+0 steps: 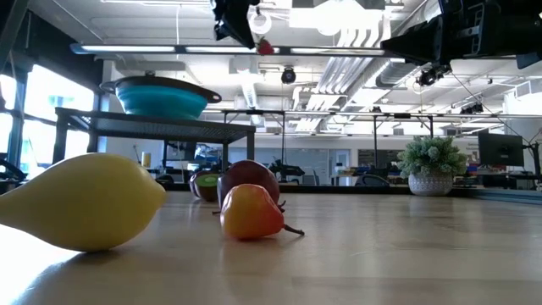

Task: Pick & Place Fruit
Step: Put the red strawberry into the blue strainer bowl on the shelf

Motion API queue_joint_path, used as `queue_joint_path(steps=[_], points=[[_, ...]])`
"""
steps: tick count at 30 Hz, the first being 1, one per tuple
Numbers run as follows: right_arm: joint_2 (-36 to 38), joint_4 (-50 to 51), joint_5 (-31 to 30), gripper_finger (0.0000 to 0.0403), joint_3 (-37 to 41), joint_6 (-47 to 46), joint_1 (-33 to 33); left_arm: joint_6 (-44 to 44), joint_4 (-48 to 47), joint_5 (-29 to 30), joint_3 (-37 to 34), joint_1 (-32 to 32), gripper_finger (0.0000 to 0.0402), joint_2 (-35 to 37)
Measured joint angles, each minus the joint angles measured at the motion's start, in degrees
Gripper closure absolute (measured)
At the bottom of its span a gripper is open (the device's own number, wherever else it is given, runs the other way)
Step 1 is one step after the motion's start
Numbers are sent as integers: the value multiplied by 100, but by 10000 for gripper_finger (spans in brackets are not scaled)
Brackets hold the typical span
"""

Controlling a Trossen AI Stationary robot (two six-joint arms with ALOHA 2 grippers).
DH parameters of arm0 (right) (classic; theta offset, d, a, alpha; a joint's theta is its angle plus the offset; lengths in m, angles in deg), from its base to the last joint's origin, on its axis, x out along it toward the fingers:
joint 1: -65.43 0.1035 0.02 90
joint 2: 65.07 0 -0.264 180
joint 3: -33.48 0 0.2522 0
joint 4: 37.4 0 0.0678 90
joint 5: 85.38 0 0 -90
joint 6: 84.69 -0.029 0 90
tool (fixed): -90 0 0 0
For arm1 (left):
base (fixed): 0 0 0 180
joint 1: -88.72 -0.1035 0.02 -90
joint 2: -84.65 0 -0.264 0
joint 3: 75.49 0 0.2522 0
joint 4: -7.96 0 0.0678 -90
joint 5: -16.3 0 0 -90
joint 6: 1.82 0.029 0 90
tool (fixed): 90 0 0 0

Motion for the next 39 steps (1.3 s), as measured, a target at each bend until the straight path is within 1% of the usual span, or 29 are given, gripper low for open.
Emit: queue_joint_path(steps=[8, 13, 19, 21, 24, 28, 34, 36, 39], points=[[-1, 3, 0, 400, 0, 0, -2, 259, 47, -241, -51, 134, 401, 0], [0, 4, 0, 401, 0, 0, -1, 115, 23, -280, -517, 132, 401, -4], [-1, 4, 0, 401, 0, 0, 0, 11, 56, -528, -1201, 122, 401, 0], [0, 5, 1, 401, 0, 0, 0, -51, 41, -531, -1288, 117, 401, 2], [-1, 5, 0, 401, 0, 0, 0, -52, -57, -495, -1230, 114, 401, 2], [-1, 3, 1, 401, 0, 0, 0, -143, -851, -91, -765, 42, 401, 6], [-1, -1, 0, 401, 0, 21, -2, -712, -2047, 974, 16, -138, 401, 16], [-1, -1, 0, 401, 0, 59, -2, -929, -2087, 1337, 140, -212, 401, 39], [1, 1, 0, 401, 0, 63, -2, -1148, -2109, 1493, 121, -423, 401, 113]])
